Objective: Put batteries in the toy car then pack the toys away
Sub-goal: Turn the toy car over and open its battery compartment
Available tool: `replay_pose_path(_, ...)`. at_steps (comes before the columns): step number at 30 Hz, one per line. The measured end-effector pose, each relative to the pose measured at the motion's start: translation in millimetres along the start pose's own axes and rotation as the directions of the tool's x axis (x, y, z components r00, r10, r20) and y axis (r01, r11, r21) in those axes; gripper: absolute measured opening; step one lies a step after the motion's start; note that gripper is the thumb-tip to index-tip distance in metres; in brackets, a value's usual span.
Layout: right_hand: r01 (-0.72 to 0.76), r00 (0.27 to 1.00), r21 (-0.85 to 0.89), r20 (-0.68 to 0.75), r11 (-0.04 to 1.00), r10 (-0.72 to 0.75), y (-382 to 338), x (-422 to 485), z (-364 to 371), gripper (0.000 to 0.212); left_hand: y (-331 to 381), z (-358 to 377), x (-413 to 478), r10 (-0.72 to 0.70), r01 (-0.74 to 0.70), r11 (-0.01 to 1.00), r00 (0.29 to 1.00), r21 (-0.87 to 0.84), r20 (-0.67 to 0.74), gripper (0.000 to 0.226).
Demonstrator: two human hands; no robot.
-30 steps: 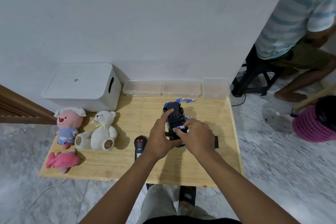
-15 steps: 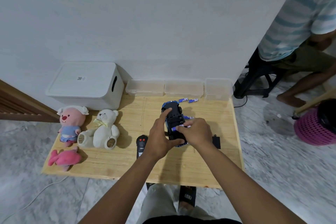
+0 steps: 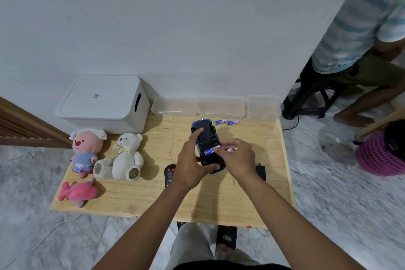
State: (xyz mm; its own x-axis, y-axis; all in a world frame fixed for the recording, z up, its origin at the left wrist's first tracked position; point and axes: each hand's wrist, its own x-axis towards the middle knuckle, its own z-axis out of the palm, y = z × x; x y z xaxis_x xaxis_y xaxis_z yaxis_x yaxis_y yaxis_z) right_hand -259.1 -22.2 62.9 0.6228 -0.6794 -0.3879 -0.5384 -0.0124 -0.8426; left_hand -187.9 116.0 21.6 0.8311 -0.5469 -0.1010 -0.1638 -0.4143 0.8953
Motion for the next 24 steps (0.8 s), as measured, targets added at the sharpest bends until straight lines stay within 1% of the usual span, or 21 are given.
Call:
replay_pose_path(6, 0.018, 0.994, 0.105, 0.105, 0.994, -0.029, -2, -1, 2, 0.017, 4, 2, -2, 0.010, -0.010, 1.000, 1.000, -0.002, 0.030, 0.113)
replay_pose_path(10, 0.034, 0.998, 0.161, 0.041, 0.986, -0.042, -10, 4, -2, 0.007, 8, 4, -1, -0.004, 0.003, 1.000, 0.996, 0.009, 0.094, 0.115)
replay_pose_path(12, 0.044, 0.998, 0.102, 0.033, 0.994, -0.048, -12, 14, -13, 0.015, 6, 1, -1, -0.039, 0.040, 0.999, 0.990, 0.000, 0.135, 0.116)
replay_pose_path(14, 0.079, 0.994, -0.014, 0.080, 0.997, -0.078, -8, 24, -26, 0.019, 2, -4, 0, -0.068, 0.069, 0.998, 0.981, 0.002, 0.184, 0.116)
replay_pose_path(17, 0.124, 0.980, -0.162, 0.175, 0.979, -0.095, 10, 30, -37, 0.017, -8, -9, 3, -0.099, 0.091, 0.995, 0.961, 0.040, 0.260, 0.117)
replay_pose_path(19, 0.134, 0.970, -0.204, 0.230, 0.970, -0.086, 25, 29, -37, 0.011, -15, -11, 6, -0.138, 0.122, 0.990, 0.940, 0.072, 0.313, 0.116)
replay_pose_path(20, 0.156, 0.963, -0.229, 0.251, 0.961, -0.097, 33, 29, -34, 0.013, -18, -12, 8, -0.165, 0.143, 0.986, 0.926, 0.088, 0.339, 0.115)
replay_pose_path(22, 0.222, 0.950, -0.282, 0.278, 0.933, -0.142, 49, 30, -27, 0.024, -24, -12, 12, -0.204, 0.175, 0.978, 0.899, 0.110, 0.388, 0.115)
replay_pose_path(24, 0.258, 0.940, -0.316, 0.300, 0.913, -0.162, 60, 30, -20, 0.038, -32, -11, 17, -0.218, 0.179, 0.975, 0.877, 0.130, 0.428, 0.116)
